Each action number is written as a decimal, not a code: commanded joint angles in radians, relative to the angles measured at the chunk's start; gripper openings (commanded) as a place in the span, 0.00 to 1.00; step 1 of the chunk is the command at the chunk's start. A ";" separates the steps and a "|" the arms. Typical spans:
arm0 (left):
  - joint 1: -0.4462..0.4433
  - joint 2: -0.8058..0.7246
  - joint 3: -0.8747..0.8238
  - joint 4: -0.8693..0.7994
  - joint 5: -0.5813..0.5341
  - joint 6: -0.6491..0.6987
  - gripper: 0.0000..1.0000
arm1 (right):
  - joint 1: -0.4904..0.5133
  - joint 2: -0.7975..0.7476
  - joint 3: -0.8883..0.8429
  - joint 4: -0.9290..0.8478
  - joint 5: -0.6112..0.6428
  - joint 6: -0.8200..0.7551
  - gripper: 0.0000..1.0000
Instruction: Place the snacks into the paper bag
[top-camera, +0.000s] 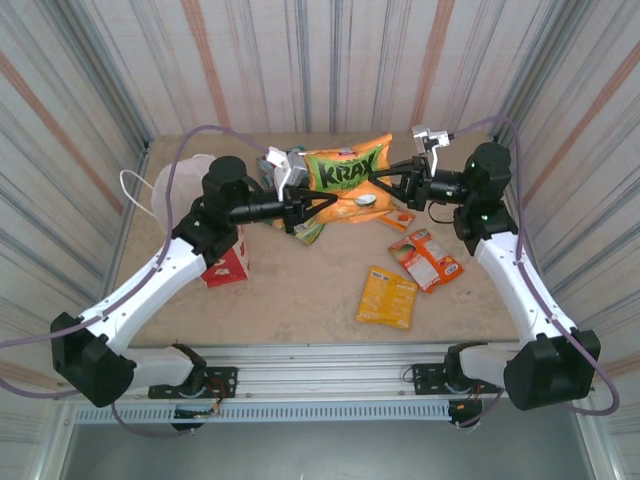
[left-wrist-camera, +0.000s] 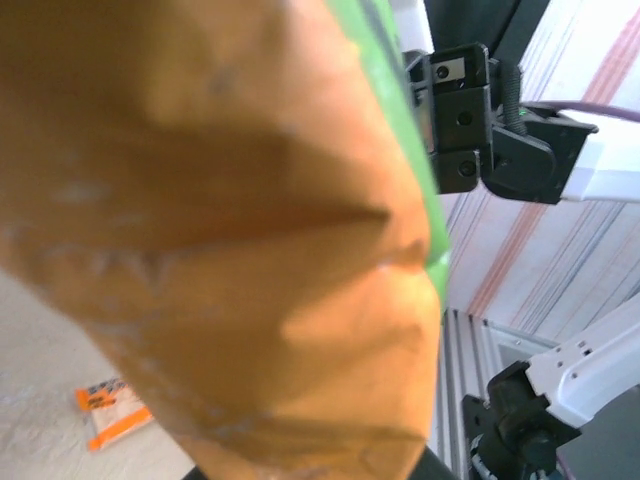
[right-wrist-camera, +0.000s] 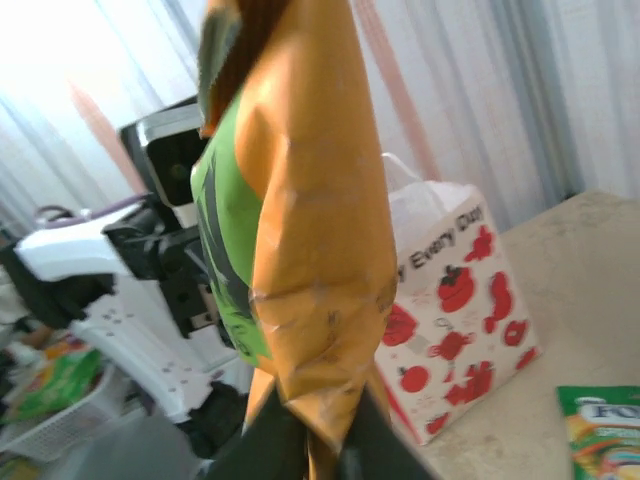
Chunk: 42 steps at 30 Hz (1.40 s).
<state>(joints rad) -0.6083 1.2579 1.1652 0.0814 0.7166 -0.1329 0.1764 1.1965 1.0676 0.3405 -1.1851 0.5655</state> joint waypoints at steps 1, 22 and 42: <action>-0.008 -0.060 0.070 -0.120 -0.114 0.058 0.12 | -0.011 -0.045 -0.028 -0.038 0.119 -0.016 0.32; -0.036 0.003 0.712 -1.058 -1.274 0.129 0.07 | 0.141 -0.036 -0.045 -0.377 0.458 -0.158 0.48; 0.296 0.132 0.943 -1.526 -1.272 0.032 0.09 | 0.236 0.033 -0.027 -0.397 0.477 -0.159 0.46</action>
<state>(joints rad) -0.3382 1.3647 2.0857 -1.2961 -0.6510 -0.0429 0.4026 1.2266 1.0054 -0.0391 -0.7250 0.4324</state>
